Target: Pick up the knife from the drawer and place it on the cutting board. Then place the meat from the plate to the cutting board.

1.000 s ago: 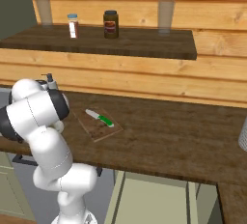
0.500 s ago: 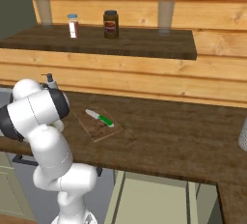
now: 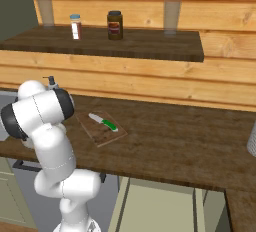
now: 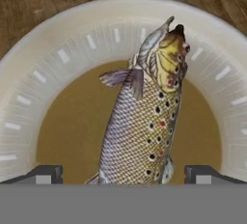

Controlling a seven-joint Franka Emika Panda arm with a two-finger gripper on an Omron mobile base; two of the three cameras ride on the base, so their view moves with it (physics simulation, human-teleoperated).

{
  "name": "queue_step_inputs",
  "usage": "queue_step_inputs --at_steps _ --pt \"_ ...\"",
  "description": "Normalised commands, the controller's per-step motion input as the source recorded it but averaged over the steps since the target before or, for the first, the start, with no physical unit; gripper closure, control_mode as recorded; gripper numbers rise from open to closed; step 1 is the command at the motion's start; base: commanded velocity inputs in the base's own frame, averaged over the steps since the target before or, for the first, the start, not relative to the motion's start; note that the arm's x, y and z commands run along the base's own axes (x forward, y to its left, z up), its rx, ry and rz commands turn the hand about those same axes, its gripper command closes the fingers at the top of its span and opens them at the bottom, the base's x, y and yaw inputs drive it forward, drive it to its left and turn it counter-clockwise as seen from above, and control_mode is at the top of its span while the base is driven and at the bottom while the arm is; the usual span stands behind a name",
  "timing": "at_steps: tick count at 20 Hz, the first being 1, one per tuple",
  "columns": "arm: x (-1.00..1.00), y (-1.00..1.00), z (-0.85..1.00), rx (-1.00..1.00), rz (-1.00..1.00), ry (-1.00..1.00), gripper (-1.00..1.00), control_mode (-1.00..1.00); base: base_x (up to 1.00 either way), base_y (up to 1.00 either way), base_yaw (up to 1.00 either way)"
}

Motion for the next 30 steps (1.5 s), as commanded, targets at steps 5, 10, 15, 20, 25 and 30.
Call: queue_step_inputs --at_steps 5,10,15,20,25,30 --pt "0.01 0.00 -0.20 0.00 -0.01 0.00 -1.00 -1.00 0.00 0.00 0.00" --pt "0.00 0.00 0.00 0.00 0.00 0.00 1.00 -1.00 0.00 0.00 0.00" --pt "-0.03 0.00 0.00 0.00 0.00 0.00 1.00 -1.00 0.00 0.00 0.00" --pt "-0.29 -0.01 0.09 0.00 0.00 0.00 1.00 -1.00 0.00 0.00 0.00" --pt "-0.47 -0.17 0.54 0.00 -0.03 -0.03 1.00 -1.00 0.00 0.00 0.00" --pt "0.00 -0.56 0.69 0.00 -0.07 0.00 1.00 -1.00 0.00 0.00 0.00"
